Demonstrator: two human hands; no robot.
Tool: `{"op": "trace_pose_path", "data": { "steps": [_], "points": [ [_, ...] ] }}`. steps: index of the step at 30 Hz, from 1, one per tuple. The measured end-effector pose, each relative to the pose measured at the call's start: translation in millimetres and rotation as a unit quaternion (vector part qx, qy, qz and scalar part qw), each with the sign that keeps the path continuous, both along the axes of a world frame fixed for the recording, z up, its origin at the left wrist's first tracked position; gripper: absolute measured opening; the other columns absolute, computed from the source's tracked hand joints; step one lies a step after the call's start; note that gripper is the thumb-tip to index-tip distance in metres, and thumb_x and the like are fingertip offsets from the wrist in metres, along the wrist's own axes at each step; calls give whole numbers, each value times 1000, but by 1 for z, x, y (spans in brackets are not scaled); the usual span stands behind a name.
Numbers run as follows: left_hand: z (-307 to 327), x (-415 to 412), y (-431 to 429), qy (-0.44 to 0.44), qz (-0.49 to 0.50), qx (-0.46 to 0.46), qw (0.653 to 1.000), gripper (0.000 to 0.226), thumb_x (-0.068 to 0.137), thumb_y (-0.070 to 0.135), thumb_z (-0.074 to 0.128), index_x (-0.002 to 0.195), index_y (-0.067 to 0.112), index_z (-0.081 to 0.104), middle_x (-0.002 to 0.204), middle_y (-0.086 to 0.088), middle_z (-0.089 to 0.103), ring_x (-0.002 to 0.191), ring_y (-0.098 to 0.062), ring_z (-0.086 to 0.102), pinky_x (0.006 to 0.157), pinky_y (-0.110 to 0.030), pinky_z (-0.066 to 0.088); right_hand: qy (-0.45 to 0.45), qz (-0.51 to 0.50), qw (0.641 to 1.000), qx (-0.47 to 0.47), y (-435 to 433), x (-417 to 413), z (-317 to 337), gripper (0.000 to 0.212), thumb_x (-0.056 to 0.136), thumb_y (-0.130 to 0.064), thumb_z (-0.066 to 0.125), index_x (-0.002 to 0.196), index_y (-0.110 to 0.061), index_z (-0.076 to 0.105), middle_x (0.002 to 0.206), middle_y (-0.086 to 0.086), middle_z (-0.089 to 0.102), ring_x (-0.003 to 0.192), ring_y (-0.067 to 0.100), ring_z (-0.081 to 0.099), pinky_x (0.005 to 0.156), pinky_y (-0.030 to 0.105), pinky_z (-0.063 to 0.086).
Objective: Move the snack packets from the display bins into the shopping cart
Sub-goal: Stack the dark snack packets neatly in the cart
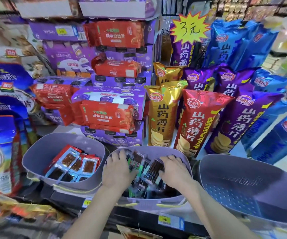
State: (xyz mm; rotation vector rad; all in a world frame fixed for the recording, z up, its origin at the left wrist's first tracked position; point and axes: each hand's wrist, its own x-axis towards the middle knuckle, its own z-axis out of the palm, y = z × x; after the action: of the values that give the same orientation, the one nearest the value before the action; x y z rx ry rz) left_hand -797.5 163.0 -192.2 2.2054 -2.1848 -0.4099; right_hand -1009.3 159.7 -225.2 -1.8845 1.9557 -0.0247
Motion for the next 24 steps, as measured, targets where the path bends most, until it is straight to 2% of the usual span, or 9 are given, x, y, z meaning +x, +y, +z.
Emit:
{"op": "trace_pose_path", "data": {
  "steps": [4, 14, 17, 21, 24],
  "points": [
    [16, 1, 13, -20, -14, -2, 1000, 72, 102, 57, 58, 156, 17, 34, 159, -7, 39, 147, -32, 37, 113, -45, 44, 39, 34, 999, -15, 10, 3, 19, 55, 100, -40, 55, 149, -18, 44, 145, 12, 49, 135, 38, 42, 110, 49, 41],
    [47, 32, 85, -59, 54, -76, 994, 55, 102, 54, 53, 146, 21, 47, 147, 0, 54, 138, -26, 47, 106, -42, 47, 79, 101, 990, -62, 50, 39, 67, 54, 102, -47, 50, 147, -18, 45, 143, 9, 50, 131, 36, 44, 104, 48, 40],
    [52, 53, 110, -65, 91, -71, 991, 60, 102, 56, 52, 151, 21, 44, 154, 1, 50, 143, -26, 44, 112, -42, 43, 76, 123, 986, -81, 63, 59, 74, 54, 101, -46, 50, 147, -19, 44, 143, 8, 50, 131, 35, 43, 105, 47, 39],
    [59, 88, 142, -72, 138, -76, 985, 57, 101, 53, 53, 148, 22, 46, 151, 2, 53, 139, -26, 47, 107, -40, 47, 82, 156, 979, -104, 76, 98, 83, 52, 102, -46, 47, 146, -19, 44, 144, 8, 48, 132, 34, 43, 106, 46, 37],
    [61, 122, 168, -68, 178, -80, 978, 63, 103, 57, 52, 153, 21, 42, 155, 2, 49, 142, -26, 45, 110, -38, 45, 81, 193, 971, -119, 88, 138, 88, 55, 102, -49, 46, 149, -20, 42, 147, 7, 47, 136, 33, 42, 110, 46, 35]
  ]
}}
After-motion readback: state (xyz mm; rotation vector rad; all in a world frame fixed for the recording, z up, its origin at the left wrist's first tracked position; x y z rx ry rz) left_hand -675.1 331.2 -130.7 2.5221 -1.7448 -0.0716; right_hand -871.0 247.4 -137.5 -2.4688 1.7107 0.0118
